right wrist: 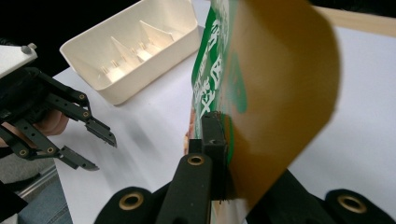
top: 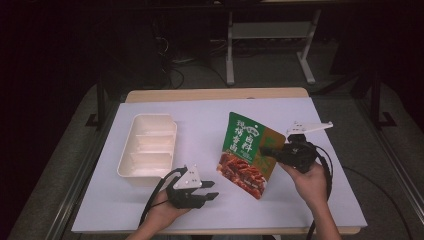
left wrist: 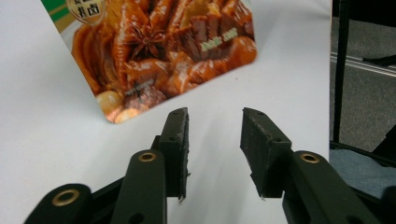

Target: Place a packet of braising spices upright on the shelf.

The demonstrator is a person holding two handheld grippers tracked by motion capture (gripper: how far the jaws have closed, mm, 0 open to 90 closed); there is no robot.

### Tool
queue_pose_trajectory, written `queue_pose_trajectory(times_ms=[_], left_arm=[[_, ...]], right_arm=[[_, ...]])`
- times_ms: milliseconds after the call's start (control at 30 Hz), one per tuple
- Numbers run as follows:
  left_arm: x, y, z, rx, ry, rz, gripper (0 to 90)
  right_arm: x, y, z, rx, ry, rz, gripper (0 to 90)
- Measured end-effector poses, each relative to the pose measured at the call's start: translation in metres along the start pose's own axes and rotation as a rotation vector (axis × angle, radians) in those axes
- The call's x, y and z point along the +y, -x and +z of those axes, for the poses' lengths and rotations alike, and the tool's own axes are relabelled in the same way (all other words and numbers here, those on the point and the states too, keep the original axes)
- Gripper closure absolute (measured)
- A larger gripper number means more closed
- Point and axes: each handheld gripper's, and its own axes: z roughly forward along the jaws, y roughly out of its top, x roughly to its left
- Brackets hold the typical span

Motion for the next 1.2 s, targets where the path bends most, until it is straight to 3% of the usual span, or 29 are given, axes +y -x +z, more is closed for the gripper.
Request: queue_pose_trajectory(times_ms=[100, 433, 533, 967, 1200], left_arm=[[-0.005, 0.003, -0.004, -0.003, 0.015, -0.011, 59.3], [-0.017, 0.010, -0.018, 0.003, 0.042, 0.006, 54.9], [-0.021, 0.013, -0.019, -0.002, 0.053, -0.008, 53.8], [-0.031, 0.020, -0.030, -0.007, 0.063, 0.006, 50.5], [-0.036, 0.022, -0.031, -0.016, 0.073, 0.007, 48.4]], right_arm=[[0.006, -0.006, 0.001, 0.003, 0.001, -0.027, 89.7], [0.020, -0.019, 0.006, 0.013, -0.005, -0.075, 89.8], [0.022, -0.020, 0.007, 0.015, -0.005, -0.077, 89.8], [0.037, -0.031, 0.014, 0.031, -0.008, -0.105, 89.7], [0.049, -0.043, 0.019, 0.063, 0.000, -0.134, 89.8]])
